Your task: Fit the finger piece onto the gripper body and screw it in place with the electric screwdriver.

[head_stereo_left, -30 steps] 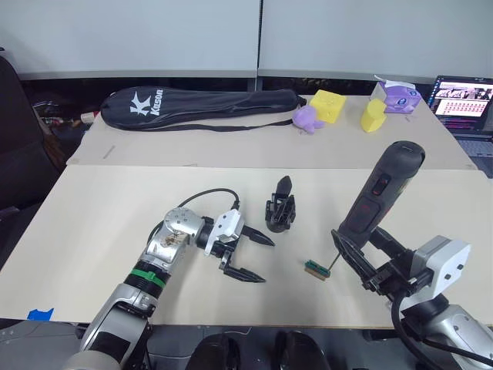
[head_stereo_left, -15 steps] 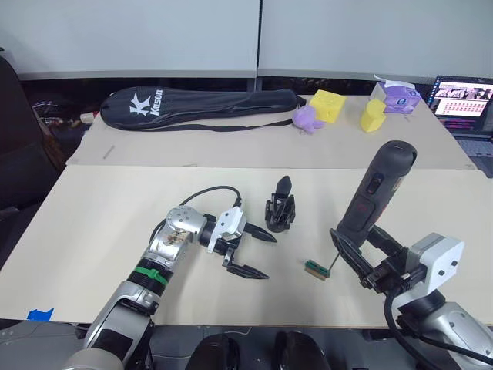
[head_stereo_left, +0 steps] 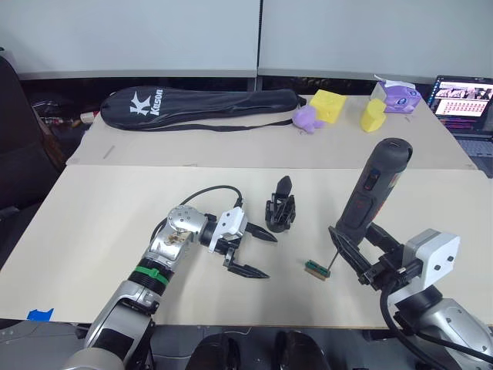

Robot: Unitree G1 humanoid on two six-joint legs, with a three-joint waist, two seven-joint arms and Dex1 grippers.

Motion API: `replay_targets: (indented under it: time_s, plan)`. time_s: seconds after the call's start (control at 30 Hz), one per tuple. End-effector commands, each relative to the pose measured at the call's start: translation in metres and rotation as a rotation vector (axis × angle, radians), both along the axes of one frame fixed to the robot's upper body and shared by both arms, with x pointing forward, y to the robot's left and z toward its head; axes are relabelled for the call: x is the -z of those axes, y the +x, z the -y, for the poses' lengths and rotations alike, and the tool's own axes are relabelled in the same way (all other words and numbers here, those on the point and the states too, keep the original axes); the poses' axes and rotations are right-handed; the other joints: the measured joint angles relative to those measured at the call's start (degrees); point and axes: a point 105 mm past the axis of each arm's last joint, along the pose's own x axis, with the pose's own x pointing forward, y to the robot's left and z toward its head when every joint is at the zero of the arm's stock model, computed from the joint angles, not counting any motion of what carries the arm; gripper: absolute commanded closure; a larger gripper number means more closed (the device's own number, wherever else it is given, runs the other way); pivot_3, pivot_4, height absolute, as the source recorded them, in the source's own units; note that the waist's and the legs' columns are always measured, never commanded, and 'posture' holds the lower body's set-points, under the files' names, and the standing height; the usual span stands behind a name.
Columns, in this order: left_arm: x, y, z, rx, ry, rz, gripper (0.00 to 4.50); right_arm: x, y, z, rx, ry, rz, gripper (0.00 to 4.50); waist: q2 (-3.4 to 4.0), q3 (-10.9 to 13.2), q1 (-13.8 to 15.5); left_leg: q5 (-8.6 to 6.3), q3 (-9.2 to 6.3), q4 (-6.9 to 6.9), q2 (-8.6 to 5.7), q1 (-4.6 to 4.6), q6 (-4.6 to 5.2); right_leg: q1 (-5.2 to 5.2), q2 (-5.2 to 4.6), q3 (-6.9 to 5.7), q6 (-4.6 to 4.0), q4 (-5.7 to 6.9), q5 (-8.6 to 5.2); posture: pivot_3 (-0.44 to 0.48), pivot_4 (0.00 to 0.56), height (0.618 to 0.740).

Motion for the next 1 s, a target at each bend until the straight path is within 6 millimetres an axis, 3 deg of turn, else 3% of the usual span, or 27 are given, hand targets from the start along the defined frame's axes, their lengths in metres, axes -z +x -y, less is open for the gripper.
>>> replay_targets:
  time_s: [0.03,1.0]
  plan:
    - [-0.0086,0.0018,0.0043,0.011,-0.021,0.029,0.00,-0.0175,-0.0075,-0.0055,-0.019,-0.008,0.077,2.58,0.00,0.0,0.0,0.00,0.00,0.00,0.00,0.00,0.00,0.00,0.00,0.00,0.00,0.00,0.00,0.000,0.150,0.740]
    - [-0.0076,0.0025,0.0083,0.011,-0.010,0.030,0.00,-0.0195,-0.0067,-0.0032,-0.012,-0.008,0.083,2.58,-0.01,0.0,0.0,-0.01,0.00,0.01,0.00,-0.02,0.03,0.00,0.00,0.00,0.00,-0.01,0.00,0.000,0.150,0.740]
